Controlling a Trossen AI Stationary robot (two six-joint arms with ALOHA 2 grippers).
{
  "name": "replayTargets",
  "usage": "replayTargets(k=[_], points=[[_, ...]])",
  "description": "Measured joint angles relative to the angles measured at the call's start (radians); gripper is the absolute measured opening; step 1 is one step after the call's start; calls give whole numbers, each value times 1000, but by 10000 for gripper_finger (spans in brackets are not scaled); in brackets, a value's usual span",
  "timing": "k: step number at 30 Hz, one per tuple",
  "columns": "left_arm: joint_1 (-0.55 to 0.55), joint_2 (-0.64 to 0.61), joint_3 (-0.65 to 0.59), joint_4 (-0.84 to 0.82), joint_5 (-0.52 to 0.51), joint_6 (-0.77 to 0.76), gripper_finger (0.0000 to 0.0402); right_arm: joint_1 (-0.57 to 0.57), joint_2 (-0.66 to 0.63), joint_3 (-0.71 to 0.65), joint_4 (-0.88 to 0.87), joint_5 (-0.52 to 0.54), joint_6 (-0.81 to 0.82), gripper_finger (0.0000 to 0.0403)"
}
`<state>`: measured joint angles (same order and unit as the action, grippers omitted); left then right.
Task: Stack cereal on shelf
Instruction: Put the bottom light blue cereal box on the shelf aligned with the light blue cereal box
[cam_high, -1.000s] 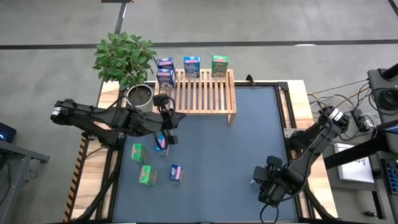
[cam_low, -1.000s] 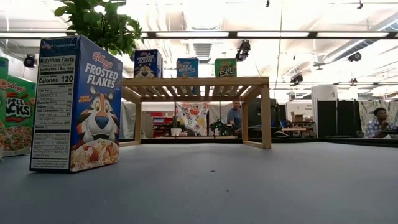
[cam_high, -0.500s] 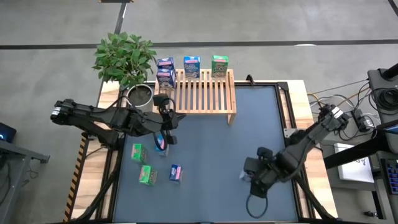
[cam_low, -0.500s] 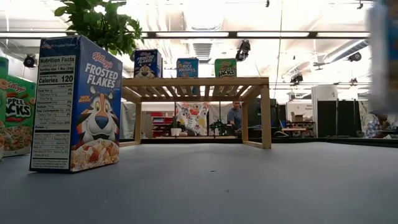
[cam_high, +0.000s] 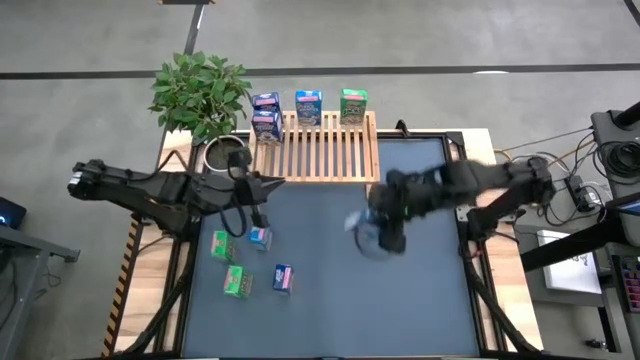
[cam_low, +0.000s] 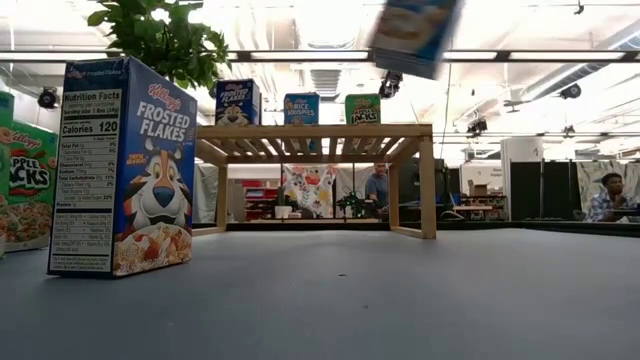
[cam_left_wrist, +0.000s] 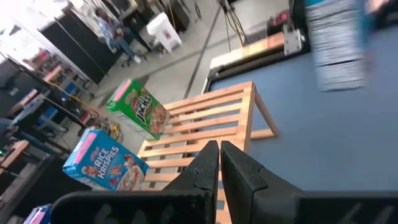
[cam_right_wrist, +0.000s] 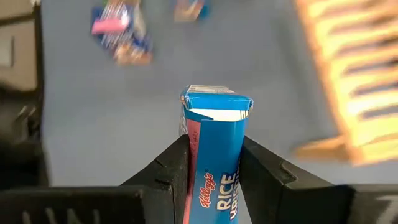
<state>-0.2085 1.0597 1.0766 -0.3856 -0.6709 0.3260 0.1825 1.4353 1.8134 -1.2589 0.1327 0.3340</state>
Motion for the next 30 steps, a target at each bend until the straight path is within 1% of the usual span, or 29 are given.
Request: replayTargets(k=[5, 8, 13, 19, 23, 27, 30], points=[[0, -77, -98, 149, 0, 32, 1, -197, 29, 139, 14, 2, -226, 109], [0, -113, -150, 212, 0, 55, 1, -300, 74, 217, 18, 0, -343, 109], [0, -160, -195, 246, 0, 76, 1, -429, 189, 337, 11, -3, -521, 107], [0, -183, -215, 245, 0, 58, 1, -524, 337, 464, 9, -12, -685, 107], [0, -187, -216, 244, 0, 50, 1, -561, 412, 531, -8, -74, -726, 107], [0, -189, -216, 244, 0, 50, 1, -577, 443, 541, -12, -89, -745, 108], [0, -188, -216, 245, 0, 50, 1, -582, 455, 541, -12, -89, -752, 118]])
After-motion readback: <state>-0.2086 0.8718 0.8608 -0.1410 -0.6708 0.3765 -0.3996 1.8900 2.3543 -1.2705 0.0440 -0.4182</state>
